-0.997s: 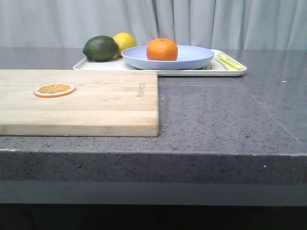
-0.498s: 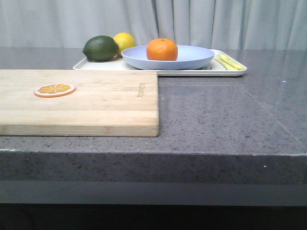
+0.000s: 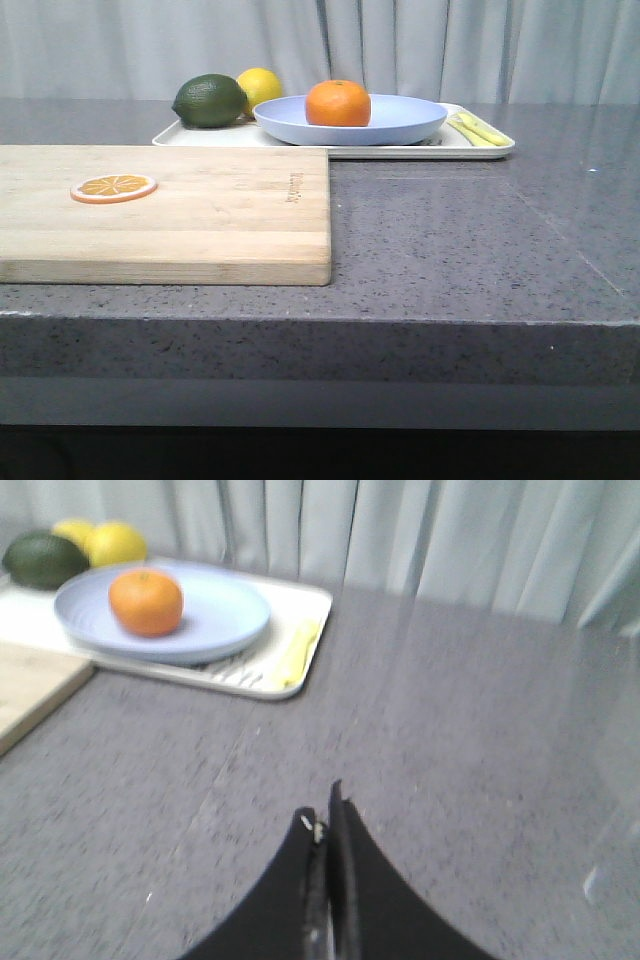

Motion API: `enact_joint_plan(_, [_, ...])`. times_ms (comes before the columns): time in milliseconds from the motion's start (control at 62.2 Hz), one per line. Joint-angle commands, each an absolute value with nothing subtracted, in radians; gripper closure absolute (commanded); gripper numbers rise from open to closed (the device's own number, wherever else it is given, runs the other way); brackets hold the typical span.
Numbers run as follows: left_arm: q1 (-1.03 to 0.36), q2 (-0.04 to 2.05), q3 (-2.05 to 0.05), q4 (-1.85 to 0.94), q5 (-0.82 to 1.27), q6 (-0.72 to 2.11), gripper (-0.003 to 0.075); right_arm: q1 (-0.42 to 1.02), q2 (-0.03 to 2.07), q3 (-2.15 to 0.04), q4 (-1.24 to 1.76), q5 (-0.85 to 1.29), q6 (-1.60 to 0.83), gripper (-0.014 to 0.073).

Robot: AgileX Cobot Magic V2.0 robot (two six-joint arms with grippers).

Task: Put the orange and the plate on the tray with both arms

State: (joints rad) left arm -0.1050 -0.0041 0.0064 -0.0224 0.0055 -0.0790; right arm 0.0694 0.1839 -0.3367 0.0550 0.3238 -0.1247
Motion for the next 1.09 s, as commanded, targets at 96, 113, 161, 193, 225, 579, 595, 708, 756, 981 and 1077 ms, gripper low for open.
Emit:
enact_joint_plan(96, [-0.1, -0.024, 0.035, -0.028, -0.066, -0.079, 0.074, 0.059, 0.078, -0.107, 0.049, -0.08, -0.133, 0.0659])
enact_joint_plan(113, [-0.1, -0.024, 0.035, -0.028, -0.066, -0.079, 0.074, 0.055, 0.067, -0.086, 0.053, -0.095, -0.131, 0.0659])
enact_joint_plan(161, [-0.1, -0.024, 0.035, -0.028, -0.066, -0.079, 0.074, 0.043, 0.042, -0.046, 0.067, -0.115, -0.123, 0.0659])
enact_joint_plan(193, [-0.1, -0.024, 0.035, -0.028, -0.066, -0.079, 0.074, 0.035, 0.026, -0.028, 0.074, -0.117, -0.122, 0.0659])
enact_joint_plan(225, [-0.1, -0.024, 0.035, -0.028, -0.066, -0.079, 0.074, 0.026, 0.008, -0.009, 0.083, -0.118, -0.122, 0.0659])
enact_joint_plan(579, [-0.1, -0.022, 0.035, -0.028, -0.066, -0.079, 0.074, 0.026, -0.029, 0.002, 0.094, -0.053, -0.122, 0.0659])
enact_joint_plan(595, [-0.1, -0.022, 0.035, -0.028, -0.066, -0.079, 0.074, 0.026, -0.029, 0.002, 0.094, -0.053, -0.123, 0.0659])
enact_joint_plan(708, [-0.1, -0.022, 0.035, -0.028, -0.066, -0.079, 0.074, 0.026, -0.029, 0.002, 0.094, -0.061, -0.123, 0.0659])
enact_joint_plan(756, [-0.1, -0.022, 0.035, -0.028, -0.066, -0.079, 0.074, 0.026, -0.029, 0.002, 0.094, -0.066, -0.123, 0.0659])
enact_joint_plan(981, [-0.1, -0.022, 0.035, -0.028, -0.066, -0.079, 0.074, 0.025, -0.03, 0.002, 0.0, -0.105, 0.0, 0.0659])
enact_joint_plan(1077, [-0.1, -0.022, 0.035, -0.028, -0.066, -0.079, 0.074, 0.025, -0.03, 0.002, -0.05, -0.101, 0.063, 0.0659])
